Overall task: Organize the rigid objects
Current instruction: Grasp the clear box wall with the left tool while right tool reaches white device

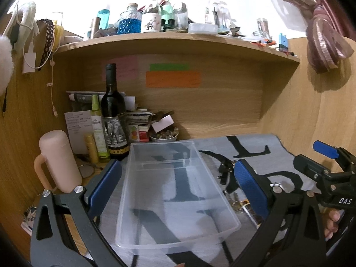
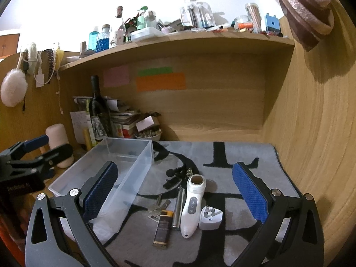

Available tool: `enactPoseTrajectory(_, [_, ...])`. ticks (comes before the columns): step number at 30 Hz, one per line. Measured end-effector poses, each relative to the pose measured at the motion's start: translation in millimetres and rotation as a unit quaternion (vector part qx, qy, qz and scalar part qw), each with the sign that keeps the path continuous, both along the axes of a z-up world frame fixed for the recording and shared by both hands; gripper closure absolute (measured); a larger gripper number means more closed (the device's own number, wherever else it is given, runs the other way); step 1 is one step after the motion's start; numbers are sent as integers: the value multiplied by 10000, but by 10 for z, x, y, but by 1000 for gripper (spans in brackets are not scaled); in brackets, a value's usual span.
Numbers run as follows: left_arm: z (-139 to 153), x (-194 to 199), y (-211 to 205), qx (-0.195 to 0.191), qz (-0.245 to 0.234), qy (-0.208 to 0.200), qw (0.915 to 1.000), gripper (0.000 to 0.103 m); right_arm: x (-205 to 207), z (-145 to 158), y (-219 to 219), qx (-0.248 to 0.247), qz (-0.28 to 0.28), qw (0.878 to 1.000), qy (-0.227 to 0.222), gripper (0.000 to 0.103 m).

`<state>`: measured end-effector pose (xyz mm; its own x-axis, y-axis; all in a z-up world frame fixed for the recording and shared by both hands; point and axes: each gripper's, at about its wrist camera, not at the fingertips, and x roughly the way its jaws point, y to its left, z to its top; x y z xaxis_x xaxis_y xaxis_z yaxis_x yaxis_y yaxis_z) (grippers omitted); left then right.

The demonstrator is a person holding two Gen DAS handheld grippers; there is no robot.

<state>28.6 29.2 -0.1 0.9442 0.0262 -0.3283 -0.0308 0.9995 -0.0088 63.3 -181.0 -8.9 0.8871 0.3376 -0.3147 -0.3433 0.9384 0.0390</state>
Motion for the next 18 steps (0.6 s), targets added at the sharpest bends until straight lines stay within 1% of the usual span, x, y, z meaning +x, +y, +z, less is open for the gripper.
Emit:
enactPoseTrajectory(2, [9,55,66,39,60,77,9999,2,47,-13,-8,-1,-11,10000,66,0])
enactPoseTrajectory(4, [10,107,111,126,141,162,9997,14,96,-28,-24,-7,-57,9999,127,1])
enactPoseTrajectory(8, [-25,233,229,138,169,354,9991,15,192,-61,-68,4,-162,9996,243,3])
enactPoseTrajectory(11, [-77,346,320,73,125,578,9982,23,289,-98,-93,-11,-211,9989,413,12])
enactPoseTrajectory(12, [-94,389,356,25,108,670,9977,27,333,-115,-102,-18,-204,9986,495,14])
enactPoseTrajectory(14, [-147,503,455,-75,81,934,9956,33,401,-147,-112,-44,-200,9979,617,17])
enactPoseTrajectory(16, [-207,612,543,-138,104,1173,9930,43,483,-181,-124,-103,-199,9970,738,23])
enactPoseTrajectory(18, [-273,730,644,-218,139,1429,9894,49,576,-213,-143,-165,-198,9958,878,27])
